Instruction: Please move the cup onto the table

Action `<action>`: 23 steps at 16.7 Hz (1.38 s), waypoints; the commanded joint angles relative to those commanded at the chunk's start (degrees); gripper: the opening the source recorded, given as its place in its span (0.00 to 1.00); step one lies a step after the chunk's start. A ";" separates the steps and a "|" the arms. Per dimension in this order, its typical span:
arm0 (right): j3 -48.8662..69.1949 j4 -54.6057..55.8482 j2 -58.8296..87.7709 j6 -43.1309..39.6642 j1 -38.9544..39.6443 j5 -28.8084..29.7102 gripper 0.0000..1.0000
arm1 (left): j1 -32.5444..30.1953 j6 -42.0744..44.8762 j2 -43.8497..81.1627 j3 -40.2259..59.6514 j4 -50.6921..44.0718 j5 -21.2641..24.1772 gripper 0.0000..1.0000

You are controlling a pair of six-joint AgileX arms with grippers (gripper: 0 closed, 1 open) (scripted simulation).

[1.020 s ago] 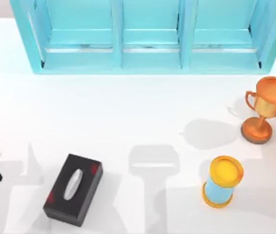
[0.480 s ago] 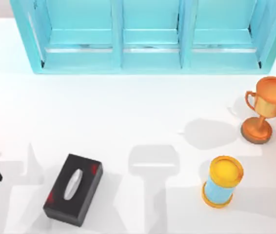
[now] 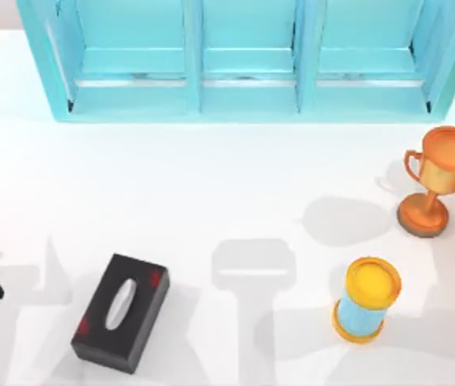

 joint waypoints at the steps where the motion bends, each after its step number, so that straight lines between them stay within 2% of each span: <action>1: -1.72 1.88 0.47 0.01 0.00 0.00 1.00 | 0.00 0.00 0.00 0.00 0.00 0.00 1.00; 7: -3.61 3.95 1.13 0.02 0.01 0.00 1.00 | 0.00 0.00 0.00 0.00 0.00 0.00 1.00; 20: -3.61 3.95 1.13 0.02 0.01 0.00 0.02 | 0.00 0.00 0.00 0.00 0.00 0.00 1.00; 23: -3.61 3.95 1.13 0.02 0.01 0.00 0.00 | 0.00 0.00 0.00 0.00 0.00 0.00 1.00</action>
